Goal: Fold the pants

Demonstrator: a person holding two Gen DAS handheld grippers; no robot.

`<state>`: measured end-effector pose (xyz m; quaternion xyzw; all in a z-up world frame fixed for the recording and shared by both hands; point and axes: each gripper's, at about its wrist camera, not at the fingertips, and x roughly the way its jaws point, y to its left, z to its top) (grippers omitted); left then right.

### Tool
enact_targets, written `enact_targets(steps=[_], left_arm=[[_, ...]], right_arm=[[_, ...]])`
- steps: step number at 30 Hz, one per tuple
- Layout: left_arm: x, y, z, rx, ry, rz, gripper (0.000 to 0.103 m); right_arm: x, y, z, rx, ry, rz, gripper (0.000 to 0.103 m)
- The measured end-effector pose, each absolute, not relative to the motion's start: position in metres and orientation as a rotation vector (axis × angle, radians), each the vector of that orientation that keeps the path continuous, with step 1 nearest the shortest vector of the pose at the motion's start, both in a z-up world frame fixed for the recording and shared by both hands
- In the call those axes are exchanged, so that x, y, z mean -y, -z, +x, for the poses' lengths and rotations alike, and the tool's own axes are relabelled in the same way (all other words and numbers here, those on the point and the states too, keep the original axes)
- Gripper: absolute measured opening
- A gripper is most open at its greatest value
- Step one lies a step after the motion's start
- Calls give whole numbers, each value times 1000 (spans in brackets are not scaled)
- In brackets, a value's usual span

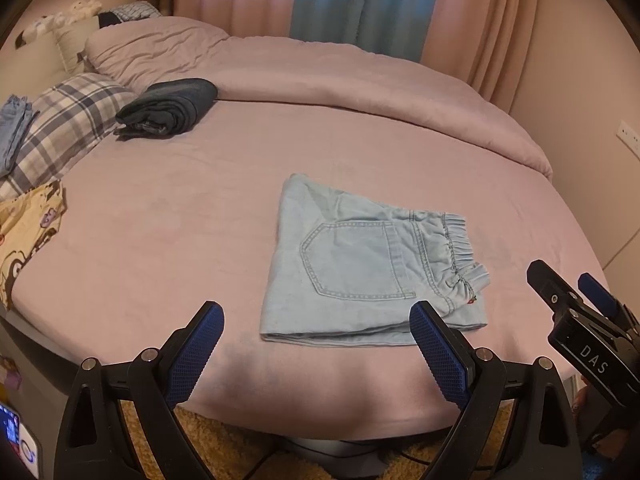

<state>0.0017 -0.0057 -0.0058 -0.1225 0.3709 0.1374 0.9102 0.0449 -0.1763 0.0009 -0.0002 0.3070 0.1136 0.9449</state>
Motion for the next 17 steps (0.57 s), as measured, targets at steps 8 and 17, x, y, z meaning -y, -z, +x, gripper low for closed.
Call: enact_targets(steps=[8,17], left_arm=[[5,6,3,-767,-276,-245,94],[9,4,1,-760,-271,-240,94]], right_arm=[[174,1,46,-632,-230,-5,100],[175,2,47,-637,-226,-10,100]])
